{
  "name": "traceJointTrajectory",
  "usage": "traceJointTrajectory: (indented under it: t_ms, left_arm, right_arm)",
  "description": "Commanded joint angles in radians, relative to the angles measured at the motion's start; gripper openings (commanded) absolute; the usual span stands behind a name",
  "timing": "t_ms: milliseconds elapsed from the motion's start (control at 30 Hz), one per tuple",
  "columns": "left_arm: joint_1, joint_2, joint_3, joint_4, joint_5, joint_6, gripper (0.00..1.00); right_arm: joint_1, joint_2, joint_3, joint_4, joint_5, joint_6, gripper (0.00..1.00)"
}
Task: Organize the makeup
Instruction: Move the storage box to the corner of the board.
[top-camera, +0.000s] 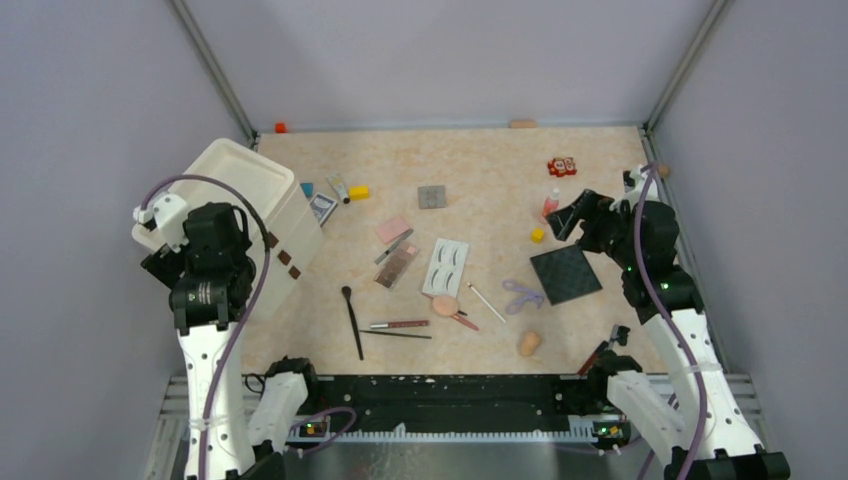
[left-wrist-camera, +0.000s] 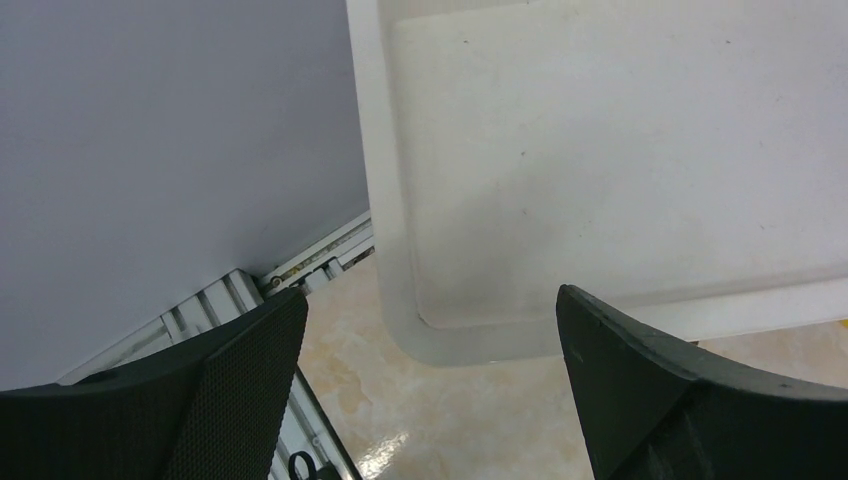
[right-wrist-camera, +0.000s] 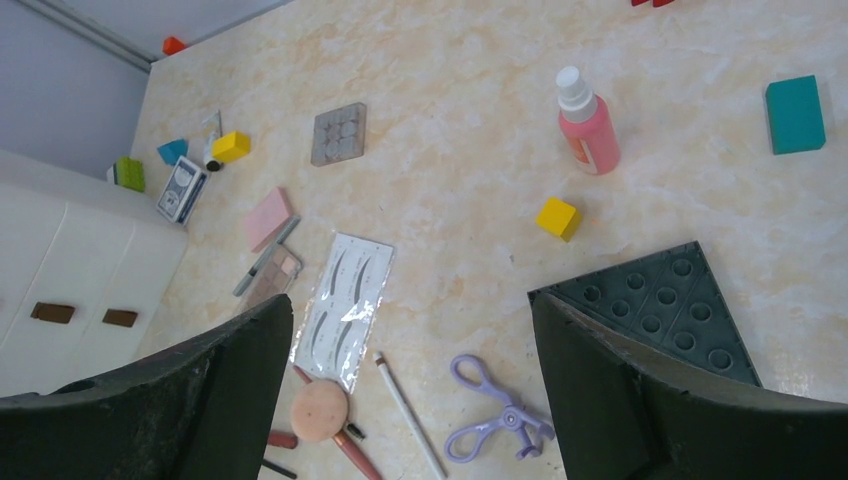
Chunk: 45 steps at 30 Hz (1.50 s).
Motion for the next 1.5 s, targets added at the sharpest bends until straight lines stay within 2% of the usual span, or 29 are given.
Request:
traceJointTrajectory:
  t_ms: [0,200,467,600,833,1100,1467]
  left_arm:
    - [0.004,0.005,0.023,-0.019,-0.058,-0.06,0.99]
    - [0.016,0.031,-0.003,-0.008,-0.103,-0.1,0.99]
    - [0.029,-0.008,-0.015,-0.032,-0.275,-0.085,0.99]
    - [0.029,-0.019,-0.036,-0.034,-0.281,-0.097,0.99]
    - [0.067,0.003,-0.121,0.017,-0.202,-0.118,0.99]
    - [0.271,0.041,-0.203,0.206,-0.004,-0.001,0.99]
    - [0.316,0.117,-0.168,0.317,0.117,-0.027,0.99]
  right_arm:
    - [0.014,-0.001,0.004,0.045,-0.017,-0.009,0.88]
    - [0.014,-0.005,0.002,0.05,-0.038,0.001,0.88]
    - [0.031,0.012,0.001,0.053,-0.055,0.006,0.88]
    - [0.043,0.033,-0.001,0.062,-0.07,0.011,0.88]
    - [0.054,0.045,-0.001,0.071,-0.077,0.012,0.87]
    - [0.057,0.053,0.005,0.073,-0.072,0.007,0.87]
    - [0.056,0.077,0.02,0.067,-0.074,0.007,0.87]
